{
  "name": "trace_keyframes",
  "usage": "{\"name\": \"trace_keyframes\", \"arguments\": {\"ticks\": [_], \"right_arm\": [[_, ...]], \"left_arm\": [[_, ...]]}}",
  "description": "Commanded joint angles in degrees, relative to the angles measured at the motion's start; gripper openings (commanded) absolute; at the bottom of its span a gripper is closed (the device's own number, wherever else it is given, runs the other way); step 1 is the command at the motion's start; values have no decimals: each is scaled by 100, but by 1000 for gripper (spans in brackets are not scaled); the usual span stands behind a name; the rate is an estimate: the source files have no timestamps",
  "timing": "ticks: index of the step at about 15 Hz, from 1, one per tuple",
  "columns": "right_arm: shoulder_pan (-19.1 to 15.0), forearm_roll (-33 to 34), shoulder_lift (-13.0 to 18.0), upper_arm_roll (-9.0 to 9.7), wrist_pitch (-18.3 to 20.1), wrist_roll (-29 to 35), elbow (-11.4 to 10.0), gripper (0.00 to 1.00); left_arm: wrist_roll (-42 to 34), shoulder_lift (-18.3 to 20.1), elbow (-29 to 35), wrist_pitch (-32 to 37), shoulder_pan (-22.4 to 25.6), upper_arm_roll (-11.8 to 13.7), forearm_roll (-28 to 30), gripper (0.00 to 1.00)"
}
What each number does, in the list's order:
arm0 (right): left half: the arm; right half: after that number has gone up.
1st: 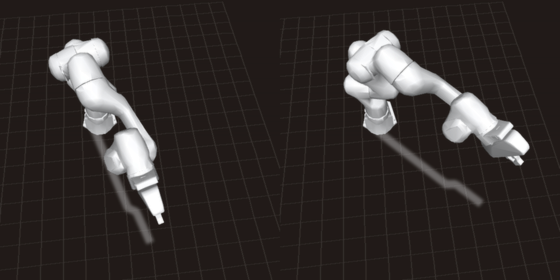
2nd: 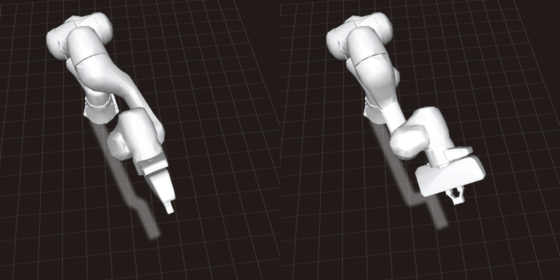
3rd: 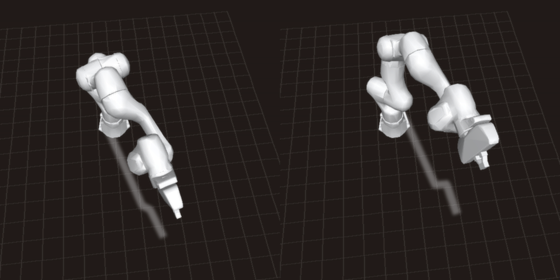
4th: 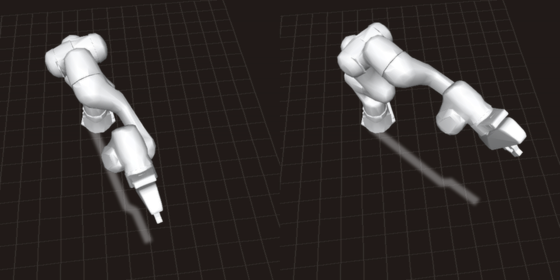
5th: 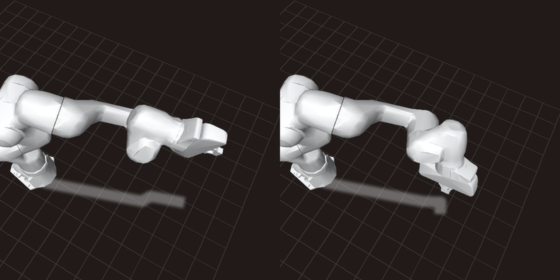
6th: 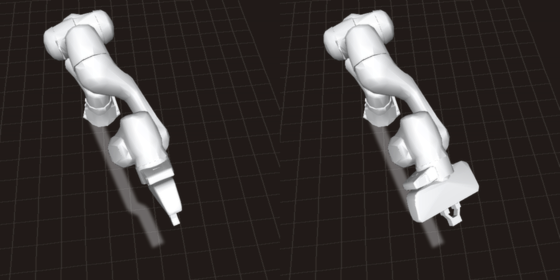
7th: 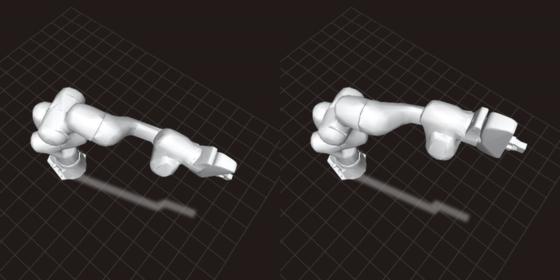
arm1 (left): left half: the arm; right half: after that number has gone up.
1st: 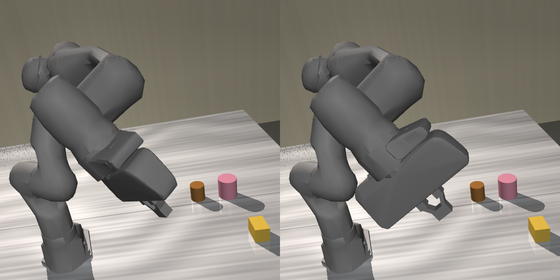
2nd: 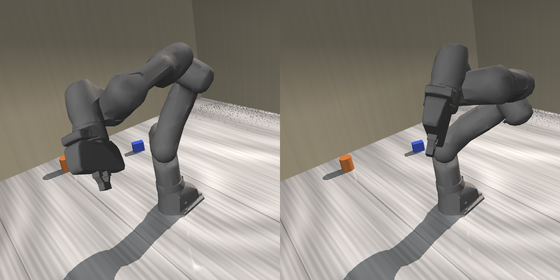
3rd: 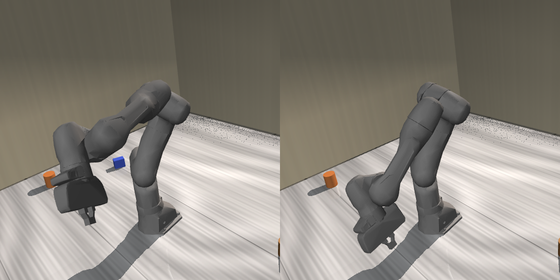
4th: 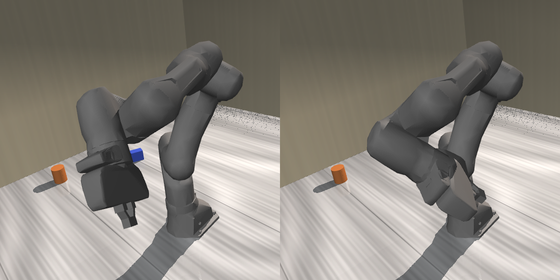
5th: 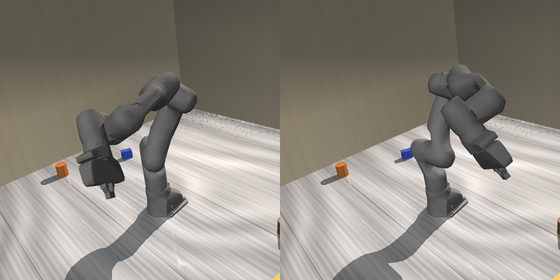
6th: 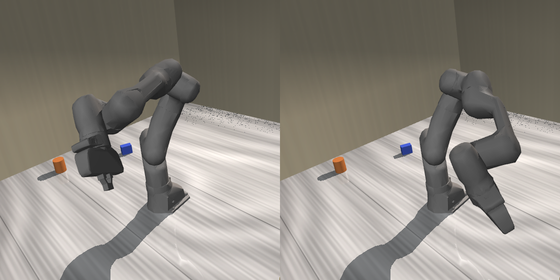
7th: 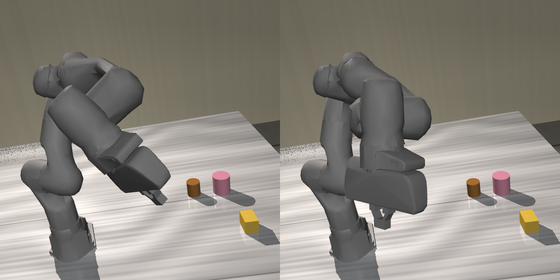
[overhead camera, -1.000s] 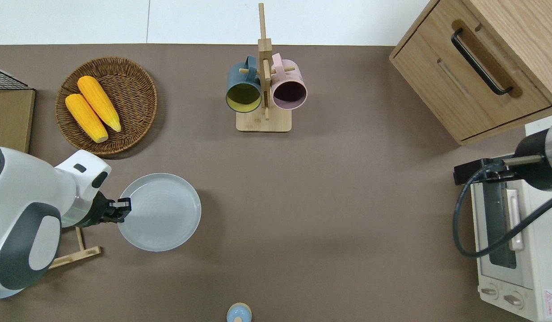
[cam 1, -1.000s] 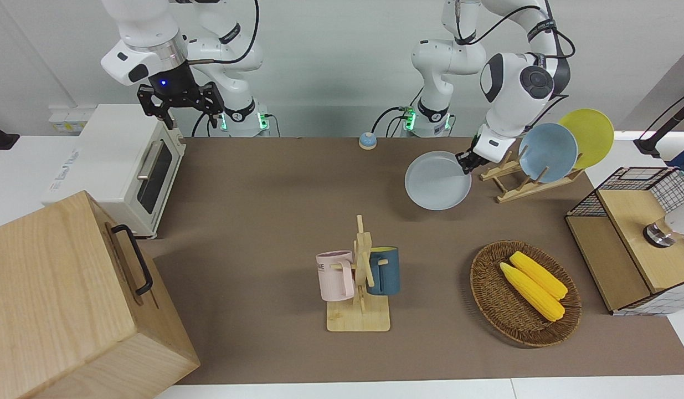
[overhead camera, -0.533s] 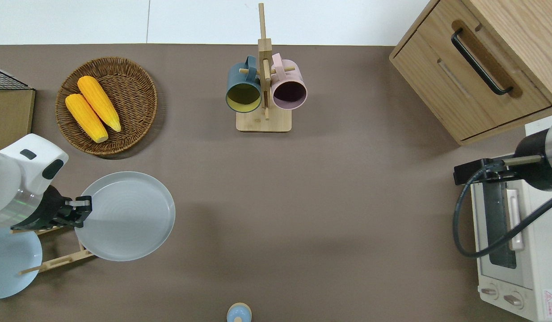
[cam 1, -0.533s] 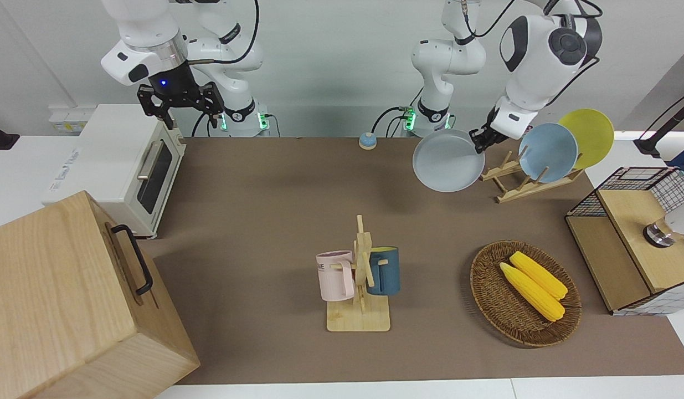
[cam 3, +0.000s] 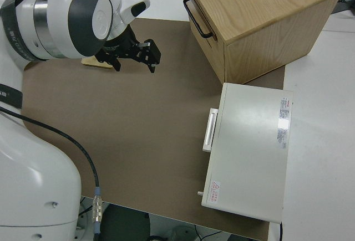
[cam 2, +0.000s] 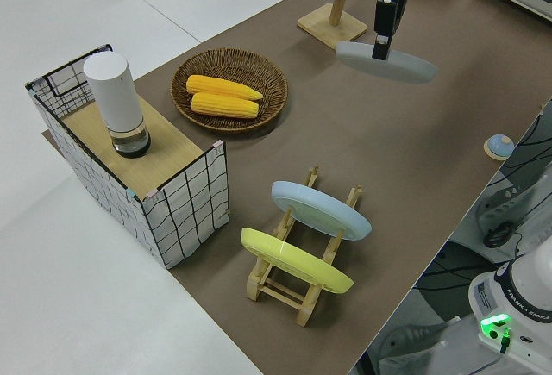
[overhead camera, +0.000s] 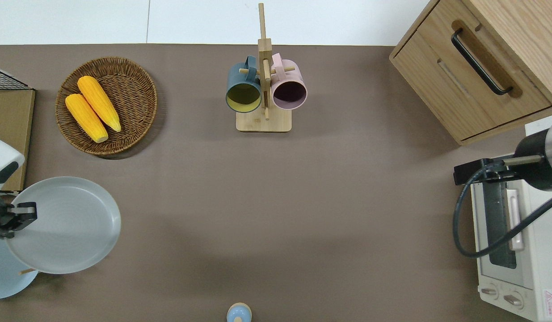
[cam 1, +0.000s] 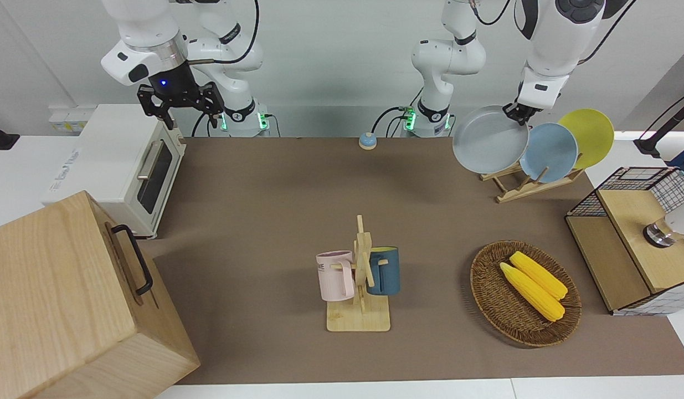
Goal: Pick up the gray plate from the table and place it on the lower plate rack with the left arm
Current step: 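Lift the gray plate and carry it toward the wooden plate rack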
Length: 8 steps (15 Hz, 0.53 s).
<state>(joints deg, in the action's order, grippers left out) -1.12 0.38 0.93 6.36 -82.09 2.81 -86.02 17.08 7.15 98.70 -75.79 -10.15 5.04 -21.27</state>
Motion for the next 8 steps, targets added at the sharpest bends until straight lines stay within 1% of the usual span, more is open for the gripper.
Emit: {"name": "trace_keyframes", "arguments": {"ticks": [1,7,8], "right_arm": [[-143,-109,12,103,87,53,42,990],[-143,-109,12,103,87,53,42,987],[-143,-109,12,103,87,53,42,990]], "left_arm": [[-46,-39,-96,222,-57,-3,-685,0],[-38,-82,-44,222,-40,6,-1036,0],[-21,-100,26,214,-48,-3,-1185,0]]}}
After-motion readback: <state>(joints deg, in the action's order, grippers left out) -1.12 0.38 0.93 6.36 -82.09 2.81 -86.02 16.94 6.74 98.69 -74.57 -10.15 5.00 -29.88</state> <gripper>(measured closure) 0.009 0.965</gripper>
